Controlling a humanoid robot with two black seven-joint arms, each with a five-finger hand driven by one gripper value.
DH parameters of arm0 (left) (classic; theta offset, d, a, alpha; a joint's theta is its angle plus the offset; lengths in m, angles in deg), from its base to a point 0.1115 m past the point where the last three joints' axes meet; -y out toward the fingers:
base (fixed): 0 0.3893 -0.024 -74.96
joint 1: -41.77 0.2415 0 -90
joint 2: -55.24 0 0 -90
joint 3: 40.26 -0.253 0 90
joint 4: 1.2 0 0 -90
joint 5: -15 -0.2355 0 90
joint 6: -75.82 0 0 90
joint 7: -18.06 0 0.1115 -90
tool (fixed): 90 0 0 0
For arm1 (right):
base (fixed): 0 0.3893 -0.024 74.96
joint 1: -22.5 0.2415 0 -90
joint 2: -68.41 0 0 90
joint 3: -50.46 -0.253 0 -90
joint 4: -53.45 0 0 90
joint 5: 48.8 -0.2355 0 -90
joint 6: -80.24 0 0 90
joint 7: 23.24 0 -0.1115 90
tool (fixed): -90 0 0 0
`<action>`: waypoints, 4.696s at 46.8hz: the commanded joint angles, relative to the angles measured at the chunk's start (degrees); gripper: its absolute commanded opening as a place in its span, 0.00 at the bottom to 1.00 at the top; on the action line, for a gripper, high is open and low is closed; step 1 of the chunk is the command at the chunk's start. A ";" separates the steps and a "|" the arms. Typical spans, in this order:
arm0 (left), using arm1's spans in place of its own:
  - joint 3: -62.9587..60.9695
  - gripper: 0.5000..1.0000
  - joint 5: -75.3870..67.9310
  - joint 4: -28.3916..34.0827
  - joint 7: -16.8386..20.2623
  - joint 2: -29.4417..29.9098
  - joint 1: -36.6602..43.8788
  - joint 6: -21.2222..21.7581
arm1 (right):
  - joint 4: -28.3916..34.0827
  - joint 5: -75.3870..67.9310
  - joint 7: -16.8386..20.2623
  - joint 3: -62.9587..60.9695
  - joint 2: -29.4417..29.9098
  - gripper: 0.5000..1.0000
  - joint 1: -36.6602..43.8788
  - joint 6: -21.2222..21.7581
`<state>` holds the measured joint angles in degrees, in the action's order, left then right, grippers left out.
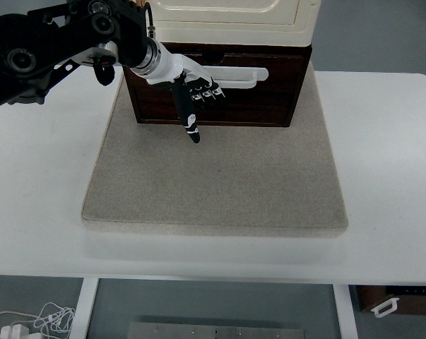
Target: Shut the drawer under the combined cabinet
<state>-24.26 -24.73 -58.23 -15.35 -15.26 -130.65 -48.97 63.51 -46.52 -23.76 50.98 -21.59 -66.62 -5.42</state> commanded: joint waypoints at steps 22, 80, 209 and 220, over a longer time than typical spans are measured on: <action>0.35 1.00 -0.08 0.60 0.10 0.01 -0.02 -0.09 | -0.04 0.00 0.00 0.00 0.00 0.90 -0.08 0.05; 15.90 1.00 0.88 -6.52 7.74 -4.12 3.23 -0.20 | -0.04 0.00 0.00 0.00 0.00 0.90 0.00 -0.04; 58.18 1.00 31.11 38.83 28.58 -1.13 13.43 33.66 | -0.04 0.00 0.00 0.00 0.00 0.90 -0.08 -0.04; 58.18 1.00 35.86 39.19 28.66 -1.75 17.38 29.44 | -0.04 0.00 0.00 0.00 0.00 0.90 0.00 0.05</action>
<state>33.92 9.83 -18.95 13.23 -16.91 -114.53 -18.18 63.50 -46.52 -23.77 50.98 -21.59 -66.67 -5.42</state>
